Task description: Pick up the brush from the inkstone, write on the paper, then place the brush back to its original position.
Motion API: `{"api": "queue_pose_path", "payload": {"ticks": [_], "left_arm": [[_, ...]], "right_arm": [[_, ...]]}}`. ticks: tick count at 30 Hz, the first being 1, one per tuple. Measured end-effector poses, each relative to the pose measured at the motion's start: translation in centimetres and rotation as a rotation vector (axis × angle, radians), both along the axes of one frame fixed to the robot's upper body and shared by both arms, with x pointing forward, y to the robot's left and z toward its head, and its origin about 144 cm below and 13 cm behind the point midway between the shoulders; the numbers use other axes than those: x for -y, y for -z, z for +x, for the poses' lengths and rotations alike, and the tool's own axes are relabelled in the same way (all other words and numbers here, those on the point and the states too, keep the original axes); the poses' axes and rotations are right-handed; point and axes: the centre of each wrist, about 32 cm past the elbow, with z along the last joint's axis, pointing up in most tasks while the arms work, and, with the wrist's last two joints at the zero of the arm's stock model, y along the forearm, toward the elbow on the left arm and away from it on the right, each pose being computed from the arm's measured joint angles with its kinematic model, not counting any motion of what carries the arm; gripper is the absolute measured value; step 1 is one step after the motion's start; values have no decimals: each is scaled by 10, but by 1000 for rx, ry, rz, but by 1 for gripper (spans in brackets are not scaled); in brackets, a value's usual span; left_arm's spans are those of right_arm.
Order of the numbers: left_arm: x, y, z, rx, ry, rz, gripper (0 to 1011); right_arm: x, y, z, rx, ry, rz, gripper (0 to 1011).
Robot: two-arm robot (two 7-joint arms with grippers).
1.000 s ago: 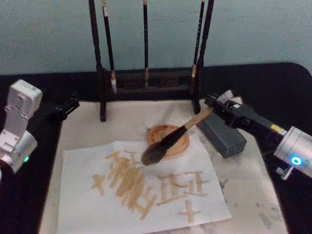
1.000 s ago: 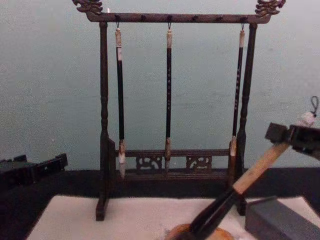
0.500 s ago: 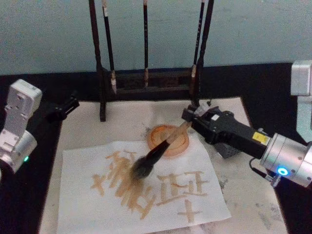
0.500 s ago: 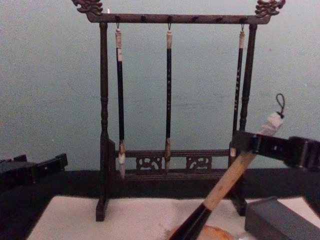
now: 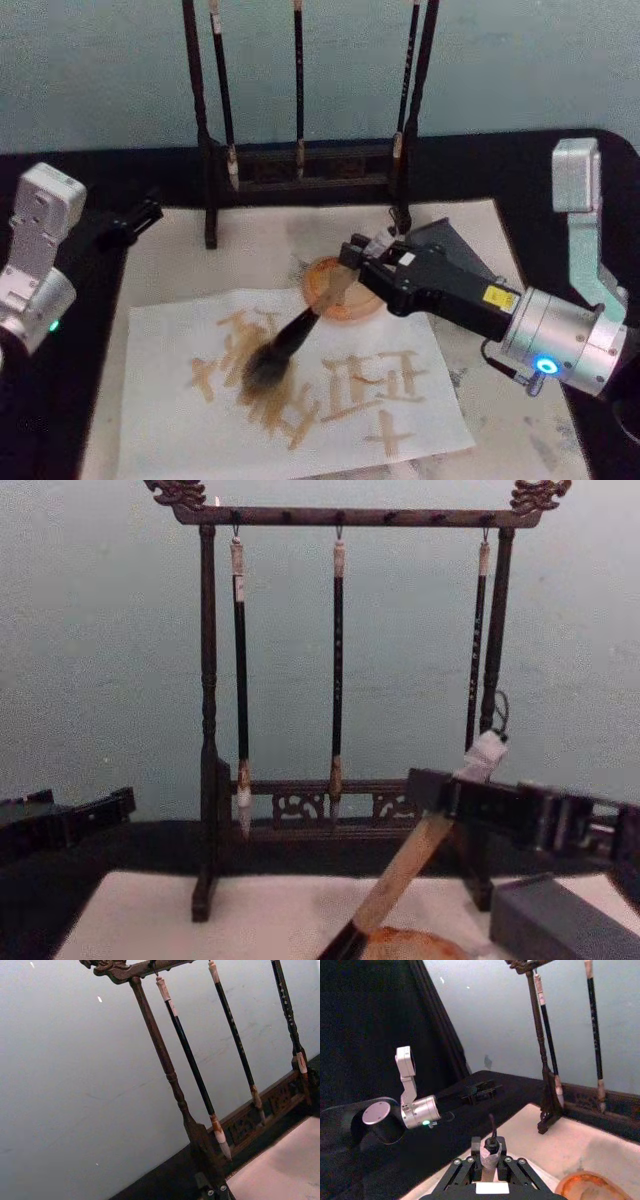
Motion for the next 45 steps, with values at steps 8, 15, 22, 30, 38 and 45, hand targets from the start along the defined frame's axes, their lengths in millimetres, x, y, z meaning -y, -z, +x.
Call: {"api": "queue_pose_path", "payload": {"ticks": [8, 15, 22, 30, 38, 45], "left_arm": [[0, 0, 0, 0, 0, 0, 1002], [0, 0, 0, 0, 0, 0, 1002], [0, 0, 0, 0, 0, 0, 1002], [0, 0, 0, 0, 0, 0, 1002], [0, 0, 0, 0, 0, 0, 1002], [0, 0, 0, 0, 0, 0, 1002]], "right_arm": [[-4, 7, 2, -19, -3, 0, 168], [0, 13, 4, -43, 19, -4, 168], [13, 15, 4, -49, 55, -5, 168], [31, 16, 0, -54, 97, 3, 168], [48, 15, -5, -53, 126, 16, 168], [57, 11, -10, -43, 130, 46, 168]]}}
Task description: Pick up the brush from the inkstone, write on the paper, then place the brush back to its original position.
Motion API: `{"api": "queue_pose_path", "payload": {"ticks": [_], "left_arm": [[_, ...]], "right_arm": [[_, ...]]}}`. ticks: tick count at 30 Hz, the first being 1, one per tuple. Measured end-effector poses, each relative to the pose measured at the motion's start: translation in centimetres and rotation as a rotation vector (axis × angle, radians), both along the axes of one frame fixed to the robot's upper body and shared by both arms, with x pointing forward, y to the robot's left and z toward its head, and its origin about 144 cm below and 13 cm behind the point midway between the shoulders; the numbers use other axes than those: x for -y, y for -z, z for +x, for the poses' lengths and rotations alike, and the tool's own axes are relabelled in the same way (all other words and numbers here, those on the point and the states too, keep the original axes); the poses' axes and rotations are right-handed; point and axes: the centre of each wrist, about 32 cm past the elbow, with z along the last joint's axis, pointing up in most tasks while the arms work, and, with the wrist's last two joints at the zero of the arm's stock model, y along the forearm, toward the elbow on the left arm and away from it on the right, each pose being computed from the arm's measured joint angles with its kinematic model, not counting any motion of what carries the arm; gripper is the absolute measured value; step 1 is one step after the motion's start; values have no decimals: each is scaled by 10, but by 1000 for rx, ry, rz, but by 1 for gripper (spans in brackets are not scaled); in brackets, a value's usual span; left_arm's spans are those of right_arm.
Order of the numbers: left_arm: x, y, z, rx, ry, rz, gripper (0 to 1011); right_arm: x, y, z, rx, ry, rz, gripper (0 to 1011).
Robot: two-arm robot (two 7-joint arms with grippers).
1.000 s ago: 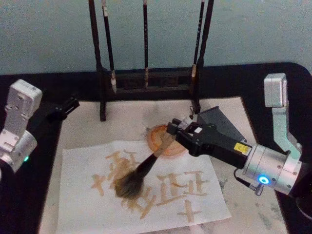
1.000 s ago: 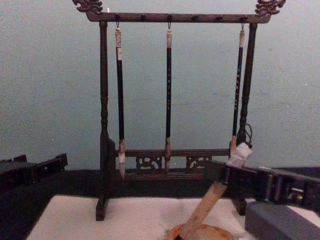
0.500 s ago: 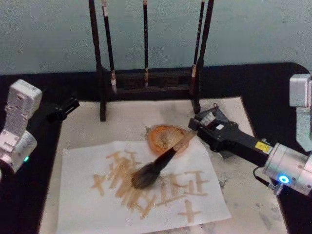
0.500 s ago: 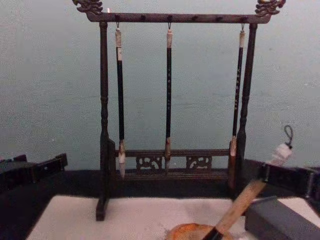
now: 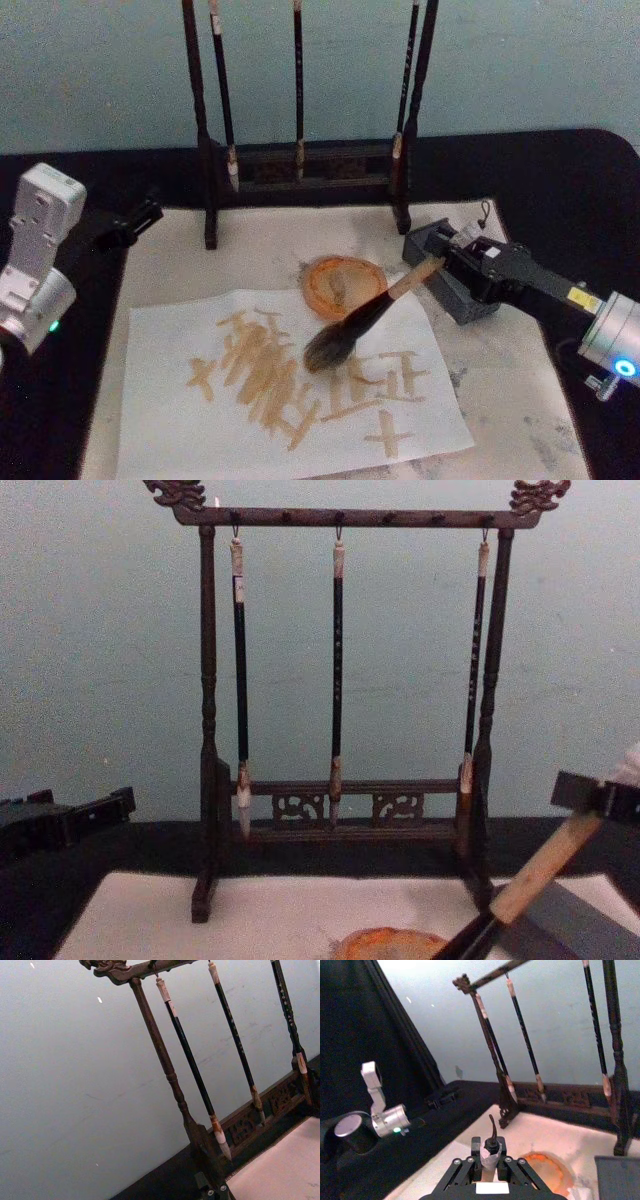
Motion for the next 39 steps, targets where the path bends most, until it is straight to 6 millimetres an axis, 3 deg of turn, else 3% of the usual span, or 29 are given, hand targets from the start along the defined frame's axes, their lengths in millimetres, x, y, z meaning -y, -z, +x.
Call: {"api": "queue_pose_path", "payload": {"ticks": [9, 16, 27, 39], "left_arm": [[0, 0, 0, 0, 0, 0, 1002], [0, 0, 0, 0, 0, 0, 1002], [0, 0, 0, 0, 0, 0, 1002], [0, 0, 0, 0, 0, 0, 1002]], "right_arm": [[-5, -11, -3, 42, -37, 54, 168], [-21, -13, -2, 57, -92, 85, 168], [-45, 9, 9, -16, -154, 87, 168], [-39, 26, 11, -62, -133, 75, 168]]}}
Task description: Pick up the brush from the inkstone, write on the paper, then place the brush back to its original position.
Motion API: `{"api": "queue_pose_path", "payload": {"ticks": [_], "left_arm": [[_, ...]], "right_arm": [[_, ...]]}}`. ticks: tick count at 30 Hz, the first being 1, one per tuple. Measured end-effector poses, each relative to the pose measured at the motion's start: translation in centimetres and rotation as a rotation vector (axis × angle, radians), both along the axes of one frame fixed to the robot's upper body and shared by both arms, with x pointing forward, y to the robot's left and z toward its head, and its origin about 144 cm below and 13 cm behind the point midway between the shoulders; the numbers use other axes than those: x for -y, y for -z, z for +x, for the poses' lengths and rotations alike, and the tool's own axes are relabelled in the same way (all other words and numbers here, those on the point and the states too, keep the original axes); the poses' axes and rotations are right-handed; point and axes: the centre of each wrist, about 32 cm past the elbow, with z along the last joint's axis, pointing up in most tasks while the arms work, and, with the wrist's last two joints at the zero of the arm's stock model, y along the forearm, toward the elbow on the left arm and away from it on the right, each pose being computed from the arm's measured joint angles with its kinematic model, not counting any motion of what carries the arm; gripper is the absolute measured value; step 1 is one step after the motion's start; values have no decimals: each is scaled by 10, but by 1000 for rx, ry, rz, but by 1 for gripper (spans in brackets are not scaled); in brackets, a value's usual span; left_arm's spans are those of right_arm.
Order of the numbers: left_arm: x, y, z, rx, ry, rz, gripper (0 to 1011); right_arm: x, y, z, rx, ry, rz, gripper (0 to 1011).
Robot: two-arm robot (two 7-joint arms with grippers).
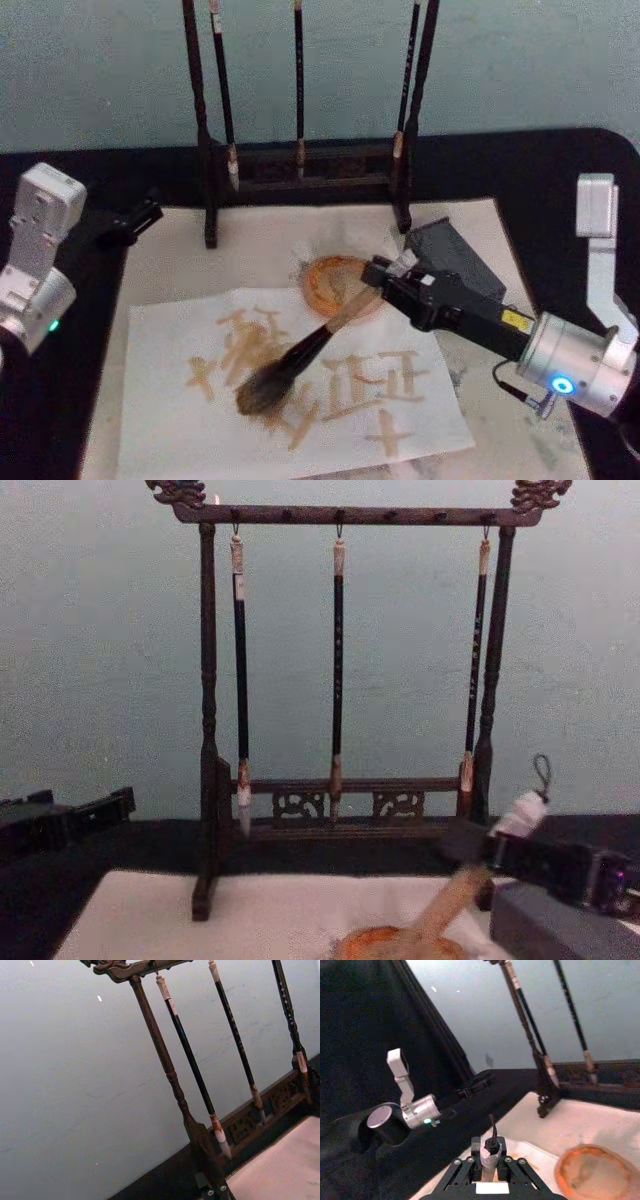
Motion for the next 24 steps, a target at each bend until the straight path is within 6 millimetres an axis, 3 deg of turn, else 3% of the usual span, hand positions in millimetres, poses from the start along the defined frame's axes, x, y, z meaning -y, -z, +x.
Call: {"api": "queue_pose_path", "payload": {"ticks": [18, 24], "left_arm": [[0, 0, 0, 0, 0, 0, 1002], [0, 0, 0, 0, 0, 0, 1002]], "right_arm": [[48, 0, -13, 4, 119, -1, 168], [54, -4, -15, 13, 130, 13, 168]]}}
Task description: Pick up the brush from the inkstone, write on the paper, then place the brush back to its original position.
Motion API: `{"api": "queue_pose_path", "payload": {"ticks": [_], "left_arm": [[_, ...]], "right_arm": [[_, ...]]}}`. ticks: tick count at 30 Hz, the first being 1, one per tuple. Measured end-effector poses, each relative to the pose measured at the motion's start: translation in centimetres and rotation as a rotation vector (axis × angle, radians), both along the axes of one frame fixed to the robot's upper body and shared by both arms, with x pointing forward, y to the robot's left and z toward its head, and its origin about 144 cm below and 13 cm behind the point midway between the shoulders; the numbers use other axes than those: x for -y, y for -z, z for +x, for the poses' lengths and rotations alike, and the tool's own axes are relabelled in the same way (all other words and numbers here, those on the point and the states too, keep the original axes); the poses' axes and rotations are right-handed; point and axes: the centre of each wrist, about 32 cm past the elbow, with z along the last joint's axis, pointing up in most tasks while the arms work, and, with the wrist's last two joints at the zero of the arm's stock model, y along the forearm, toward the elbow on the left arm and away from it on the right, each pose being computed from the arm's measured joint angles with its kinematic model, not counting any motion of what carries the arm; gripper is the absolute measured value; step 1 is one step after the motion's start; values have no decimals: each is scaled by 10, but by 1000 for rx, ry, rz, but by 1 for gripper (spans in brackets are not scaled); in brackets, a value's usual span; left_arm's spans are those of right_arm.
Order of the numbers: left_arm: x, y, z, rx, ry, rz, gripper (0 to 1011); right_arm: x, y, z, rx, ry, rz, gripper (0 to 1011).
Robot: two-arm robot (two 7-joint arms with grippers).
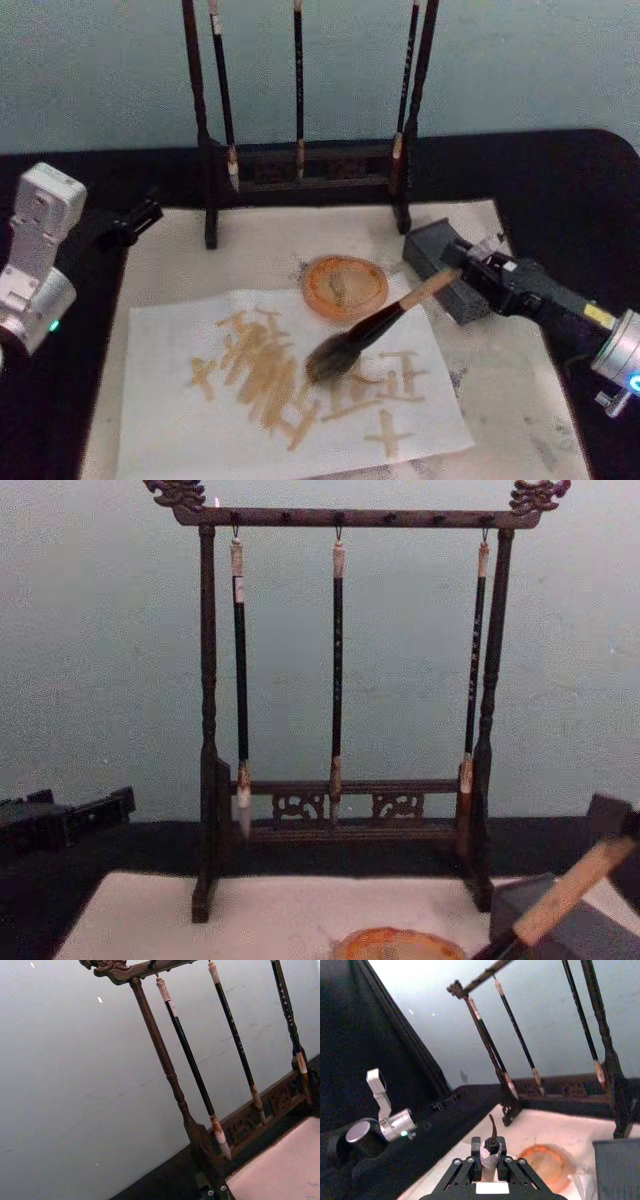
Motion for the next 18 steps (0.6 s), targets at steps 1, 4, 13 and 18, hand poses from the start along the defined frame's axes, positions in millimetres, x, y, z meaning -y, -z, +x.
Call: {"api": "queue_pose_path", "payload": {"ticks": [1, 4, 13, 18], "left_arm": [[0, 0, 0, 0, 0, 0, 1002], [0, 0, 0, 0, 0, 0, 1002], [0, 0, 0, 0, 0, 0, 1002], [0, 0, 0, 0, 0, 0, 1002]], "right_arm": [[0, -1, 0, 4, 0, 3, 168], [0, -7, -1, 28, -6, 21, 168], [-19, -23, -5, 96, -86, 56, 168], [-36, -24, -4, 109, -139, 53, 168]]}}
